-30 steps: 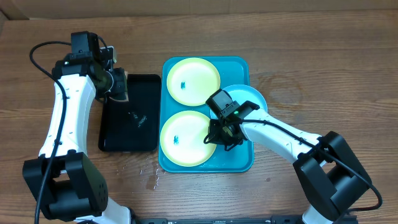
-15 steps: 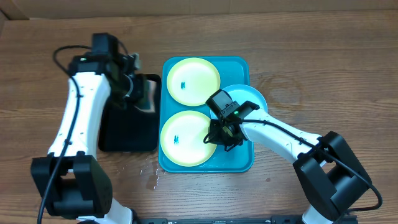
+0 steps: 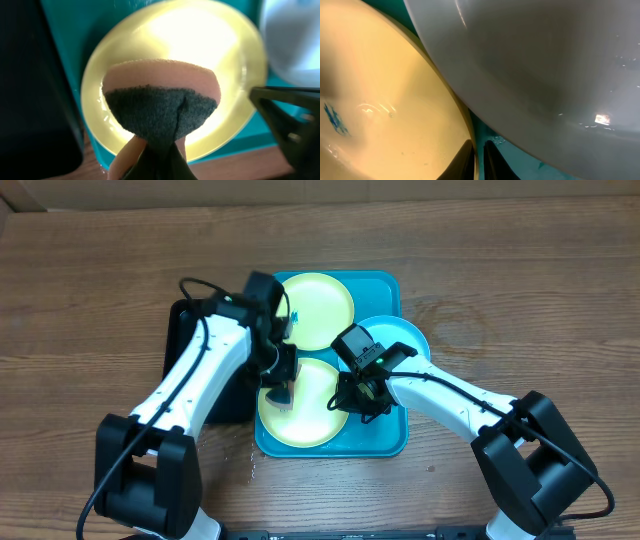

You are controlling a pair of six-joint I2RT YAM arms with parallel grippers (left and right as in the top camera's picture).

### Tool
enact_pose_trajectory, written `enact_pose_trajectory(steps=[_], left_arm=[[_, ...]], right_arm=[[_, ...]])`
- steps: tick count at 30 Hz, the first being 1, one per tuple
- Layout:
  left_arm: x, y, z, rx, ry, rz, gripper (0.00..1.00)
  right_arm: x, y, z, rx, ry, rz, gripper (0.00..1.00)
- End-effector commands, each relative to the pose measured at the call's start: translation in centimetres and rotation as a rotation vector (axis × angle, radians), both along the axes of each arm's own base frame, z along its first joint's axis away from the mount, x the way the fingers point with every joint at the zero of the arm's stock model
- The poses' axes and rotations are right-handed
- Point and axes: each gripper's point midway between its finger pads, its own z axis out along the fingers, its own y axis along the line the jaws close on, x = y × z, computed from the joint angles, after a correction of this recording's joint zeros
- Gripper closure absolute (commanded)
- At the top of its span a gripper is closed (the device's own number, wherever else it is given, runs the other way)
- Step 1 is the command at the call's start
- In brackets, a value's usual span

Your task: Clean dirty plates on tray and stack at the side

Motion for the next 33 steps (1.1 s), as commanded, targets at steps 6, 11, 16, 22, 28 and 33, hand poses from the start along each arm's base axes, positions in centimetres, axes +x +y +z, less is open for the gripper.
enact_pose_trajectory(steps=[6, 11, 16, 22, 28, 33], left_arm=[[-0.5, 0.0, -2.5, 0.023, -0.012, 0.002, 0.96], [-0.2, 0.5, -2.6, 0.056, -0.029, -0.004, 0.96], [-0.2, 0.5, -2.6, 0.056, -0.029, -0.005, 0.96], [-0.3, 0.5, -2.6, 0.057, -0.026, -0.005, 0.96], [-0.4, 0.4, -2.6, 0.062, -0.028, -0.011, 0.96], [-0.4, 0.3, -2.6, 0.069, -0.028, -0.009, 0.96]], right_arm=[[-0.1, -0.2, -0.4, -0.019, -0.002, 0.0, 0.9], [-0.1, -0.2, -0.4, -0.019, -0.002, 0.001, 0.78], [-0.1, -0.2, -0.4, -0.019, -0.002, 0.001, 0.83], [-0.2, -0.2, -0.4, -0.019, -0.002, 0.001, 0.96], [-0.1, -0.2, -0.4, -0.02, -0.002, 0.001, 0.96], [-0.2, -0.2, -0.4, -0.019, -0.002, 0.001, 0.96]])
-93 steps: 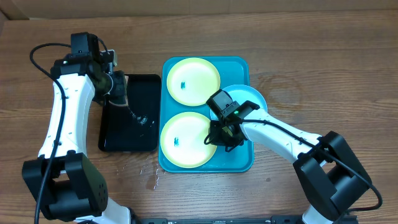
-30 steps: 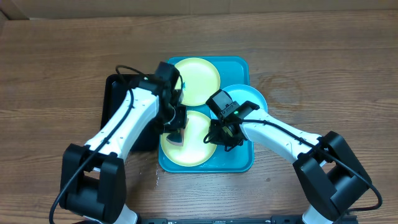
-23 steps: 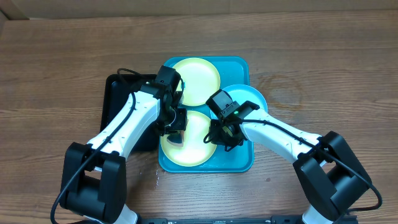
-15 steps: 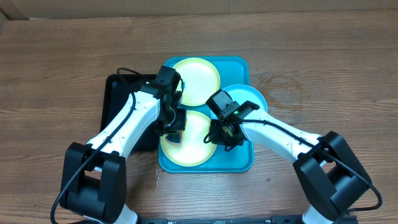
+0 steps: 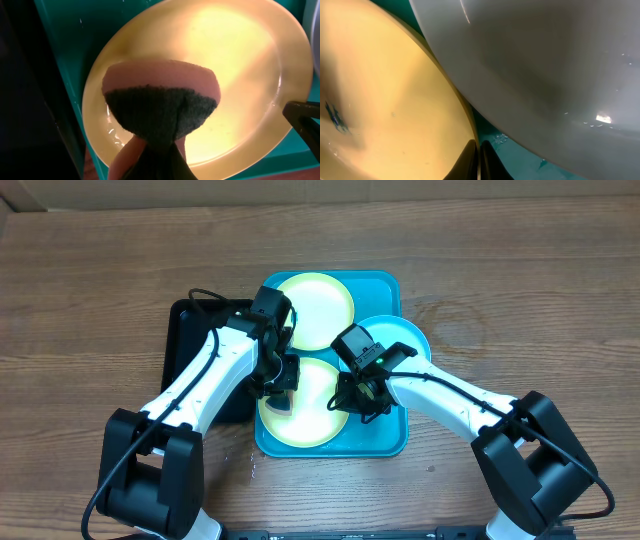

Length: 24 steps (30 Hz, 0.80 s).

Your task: Clean dirty plates on tray and stack at the side

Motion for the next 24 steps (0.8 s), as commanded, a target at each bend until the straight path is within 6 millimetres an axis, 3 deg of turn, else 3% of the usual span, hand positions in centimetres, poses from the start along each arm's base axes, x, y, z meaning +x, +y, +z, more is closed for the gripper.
enact_pose_trajectory(steps=[1, 10, 24], left_arm=[[-0.3, -0.2, 0.0, 0.014, 0.0, -0.007, 0.96], [-0.5, -0.8, -0.1, 0.021, -0.005, -0.029, 0.96], [0.3, 0.7, -0.2, 0.116, -0.041, 0.044, 0.96]], right_arm=[[-0.1, -0.1, -0.4, -0.017, -0.001, 0.0, 0.96], [-0.2, -0.1, -0.4, -0.017, -0.001, 0.003, 0.96], [-0.1, -0.1, -0.4, -0.017, -0.001, 0.003, 0.96]])
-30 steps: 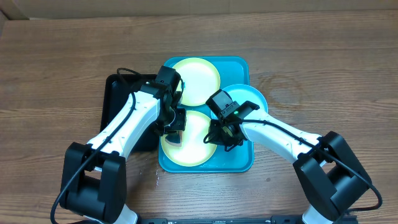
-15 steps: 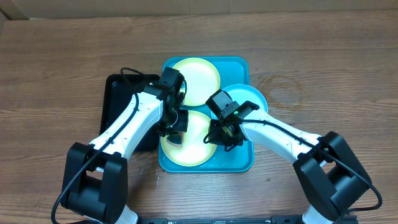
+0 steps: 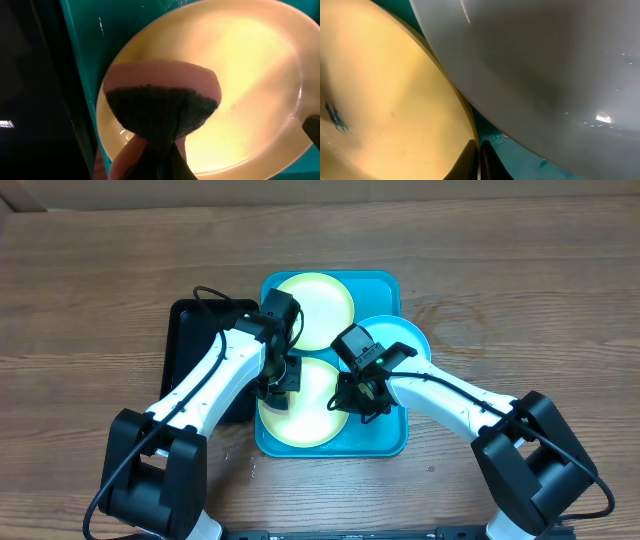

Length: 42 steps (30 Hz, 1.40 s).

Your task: Clean dirty plates on tray and stack at the side

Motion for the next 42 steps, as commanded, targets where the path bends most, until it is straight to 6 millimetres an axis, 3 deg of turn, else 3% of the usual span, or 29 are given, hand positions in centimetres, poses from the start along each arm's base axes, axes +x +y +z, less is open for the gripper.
enact_pose_trajectory(steps=[1, 7, 16, 22, 27, 30, 32, 35, 42], left_arm=[[0.1, 0.4, -0.1, 0.024, -0.009, 0.025, 0.96], [-0.6, 0.6, -0.8, 0.031, 0.008, 0.025, 0.96], [-1.7, 0.7, -4.5, 0.006, -0.006, 0.024, 0.96], [-3.2, -2.3, -5.9, -0.188, 0.034, -0.019, 0.96], [-4.3, -5.6, -4.2, -0.401, 0.093, -0.075, 0.96], [-2.4, -6.7, -1.4, -0.481, 0.044, -0.082, 0.96], [-1.2, -6.4, 0.0, -0.46, 0.003, -0.081, 0.96], [0.2, -4.5, 0.9, -0.324, -0.062, -0.069, 0.96], [-0.7, 0.0, -1.6, -0.029, -0.063, -0.029, 0.96]], right_arm=[[-0.1, -0.1, -0.4, -0.018, -0.001, 0.002, 0.96], [-0.1, -0.1, -0.4, -0.018, -0.001, 0.002, 0.96], [-0.1, -0.1, -0.4, -0.017, -0.001, 0.002, 0.95], [-0.1, -0.1, -0.4, -0.017, -0.001, 0.002, 0.95], [-0.1, -0.1, -0.4, -0.015, -0.004, 0.002, 0.96], [0.0, 0.0, -0.4, -0.012, -0.007, 0.002, 0.96], [0.0, 0.0, -0.4, -0.011, -0.009, 0.002, 0.96], [-0.1, -0.1, -0.4, -0.015, -0.004, 0.003, 0.96], [-0.1, -0.1, -0.4, -0.015, -0.004, 0.002, 0.96]])
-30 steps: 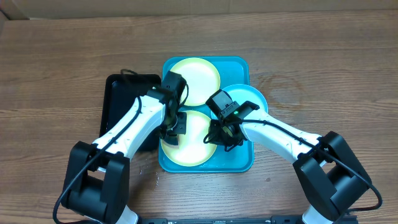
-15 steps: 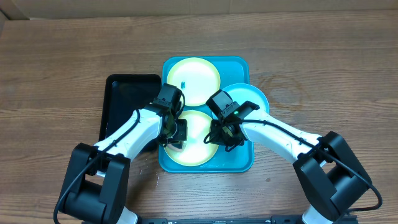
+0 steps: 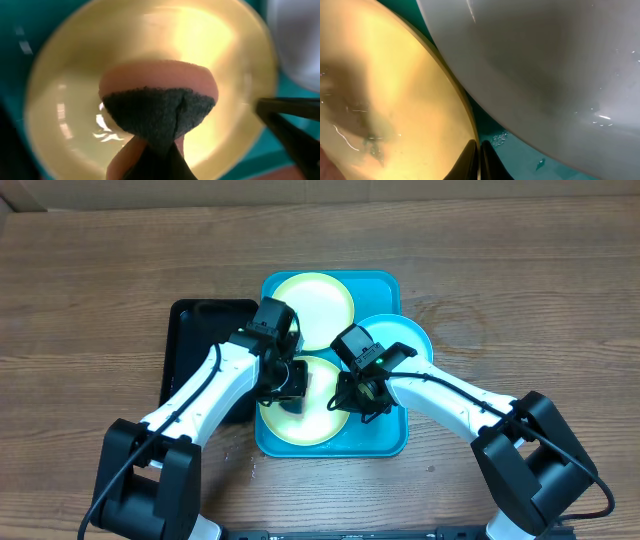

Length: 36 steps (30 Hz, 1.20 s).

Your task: Clean dirty plates on tray and stack at the side

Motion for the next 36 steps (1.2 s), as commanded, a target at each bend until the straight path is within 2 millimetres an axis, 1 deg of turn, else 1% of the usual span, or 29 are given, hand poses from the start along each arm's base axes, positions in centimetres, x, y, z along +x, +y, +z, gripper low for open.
enact_pose_trajectory(steps=[1, 4, 7, 8, 10, 13, 15, 18, 20, 23, 25, 27, 31, 33, 36], left_arm=[[-0.3, 3.0, -1.4, 0.187, -0.035, 0.028, 0.96], [-0.8, 3.3, -3.1, 0.201, -0.027, 0.04, 0.96], [-1.4, 3.2, -5.0, 0.182, -0.007, 0.048, 0.96], [-1.8, 2.8, -5.4, 0.159, 0.007, 0.044, 0.96], [-2.9, 1.0, -6.1, 0.051, 0.065, 0.019, 0.96], [-4.0, -2.3, -5.4, -0.149, 0.123, -0.062, 0.96], [-4.1, -4.3, -4.2, -0.276, 0.127, -0.1, 0.96], [-3.0, -5.5, -2.7, -0.335, 0.101, -0.123, 0.96], [-1.6, -5.8, -0.9, -0.338, 0.075, -0.136, 0.96], [-0.1, -5.2, 0.6, -0.275, 0.044, -0.139, 0.96], [0.7, -4.1, 1.1, -0.191, 0.024, -0.128, 0.96], [1.4, -2.5, 1.2, -0.08, 0.004, -0.108, 0.96], [2.1, 0.8, 0.5, 0.114, -0.021, -0.033, 0.96], [1.8, 1.6, 0.0, 0.154, -0.014, -0.016, 0.96], [1.0, 1.9, -1.0, 0.162, 0.008, -0.01, 0.96]], right_arm=[[-0.2, 0.0, -0.4, -0.006, 0.005, 0.002, 0.96], [-0.2, 0.0, -0.4, -0.006, 0.005, 0.002, 0.96], [-0.2, -0.1, -0.4, -0.007, 0.006, 0.002, 0.96], [-0.2, 0.0, -0.4, -0.006, 0.005, 0.002, 0.96], [-0.2, -0.1, -0.4, -0.007, 0.006, 0.002, 0.96], [-0.2, 0.0, -0.4, -0.006, 0.005, 0.002, 0.96], [-0.2, 0.0, -0.4, -0.006, 0.005, 0.002, 0.96], [-0.2, 0.0, -0.4, -0.006, 0.005, 0.002, 0.96], [-0.2, 0.0, -0.4, -0.006, 0.005, 0.002, 0.96], [-0.2, -0.1, -0.4, -0.007, 0.006, 0.002, 0.96], [-0.2, -0.1, -0.4, -0.007, 0.006, 0.002, 0.96], [-0.2, -0.1, -0.4, -0.007, 0.006, 0.002, 0.96], [-0.2, 0.0, -0.4, -0.006, 0.005, 0.002, 0.96], [-0.2, -0.1, -0.4, -0.007, 0.005, 0.002, 0.96], [-0.2, -0.1, -0.4, -0.007, 0.005, 0.002, 0.95]])
